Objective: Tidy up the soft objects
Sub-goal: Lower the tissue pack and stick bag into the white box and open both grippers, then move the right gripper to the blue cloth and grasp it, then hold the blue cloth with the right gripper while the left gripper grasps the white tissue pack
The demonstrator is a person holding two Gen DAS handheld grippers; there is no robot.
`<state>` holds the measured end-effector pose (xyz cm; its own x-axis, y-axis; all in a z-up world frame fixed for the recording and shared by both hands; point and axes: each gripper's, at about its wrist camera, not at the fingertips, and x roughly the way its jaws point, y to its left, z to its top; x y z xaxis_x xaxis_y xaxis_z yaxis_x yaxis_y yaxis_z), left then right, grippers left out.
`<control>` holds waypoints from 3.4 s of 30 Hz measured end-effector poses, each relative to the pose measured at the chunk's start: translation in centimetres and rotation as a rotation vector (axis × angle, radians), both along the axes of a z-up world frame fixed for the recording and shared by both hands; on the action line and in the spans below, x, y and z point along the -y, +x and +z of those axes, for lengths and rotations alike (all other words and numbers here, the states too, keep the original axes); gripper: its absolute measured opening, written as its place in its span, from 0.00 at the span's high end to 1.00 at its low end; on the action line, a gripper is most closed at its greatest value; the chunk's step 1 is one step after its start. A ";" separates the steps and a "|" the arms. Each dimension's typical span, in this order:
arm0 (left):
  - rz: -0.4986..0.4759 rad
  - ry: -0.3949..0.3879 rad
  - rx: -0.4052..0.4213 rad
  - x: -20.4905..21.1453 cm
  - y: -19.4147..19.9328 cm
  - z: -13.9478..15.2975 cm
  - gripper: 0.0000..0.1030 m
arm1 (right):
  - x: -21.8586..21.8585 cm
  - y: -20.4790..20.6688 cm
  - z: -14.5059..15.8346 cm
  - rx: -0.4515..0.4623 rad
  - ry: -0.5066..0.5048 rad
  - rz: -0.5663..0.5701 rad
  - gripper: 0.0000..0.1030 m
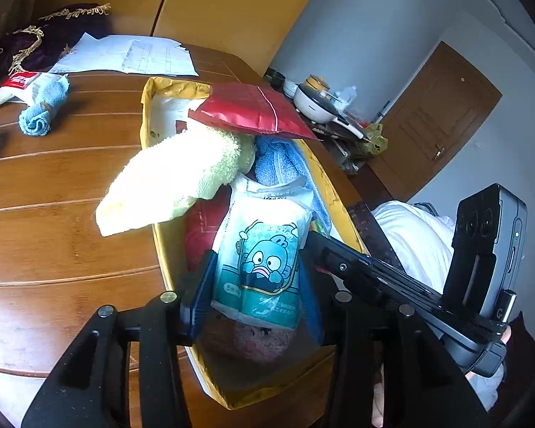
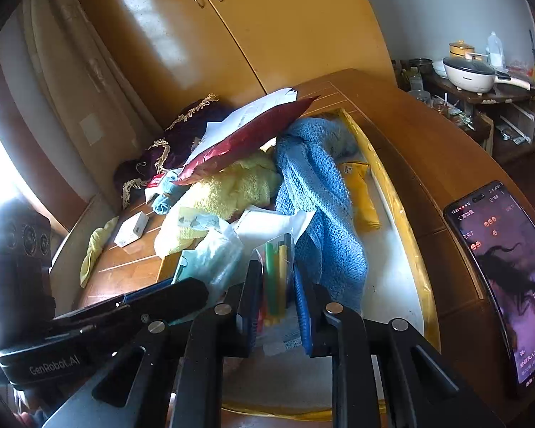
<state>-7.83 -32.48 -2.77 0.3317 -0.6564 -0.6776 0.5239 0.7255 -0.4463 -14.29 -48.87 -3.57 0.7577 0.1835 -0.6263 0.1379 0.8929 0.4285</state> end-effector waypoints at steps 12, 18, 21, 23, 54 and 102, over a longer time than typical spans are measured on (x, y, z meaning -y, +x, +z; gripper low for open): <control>0.108 -0.223 0.095 -7.6 0.3 3.0 0.29 | -2.2 -0.9 3.4 0.132 -0.005 -0.019 0.34; 0.339 -0.235 0.143 -14.9 1.3 2.9 0.24 | -6.8 1.1 5.2 0.170 -0.002 0.104 0.26; 0.458 -0.212 0.131 -18.3 2.2 1.8 0.24 | -10.0 3.3 5.6 0.163 0.030 0.230 0.24; 0.523 -0.211 0.119 -20.3 2.6 1.1 0.24 | -12.3 5.1 5.5 0.143 0.038 0.297 0.24; 0.745 -0.109 0.040 -28.6 6.9 -0.6 0.24 | -17.9 25.3 -0.2 -0.253 0.048 -0.052 0.34; 0.576 0.307 0.045 -17.5 17.9 -2.7 0.20 | -16.6 19.4 -2.1 -0.237 0.225 0.046 0.71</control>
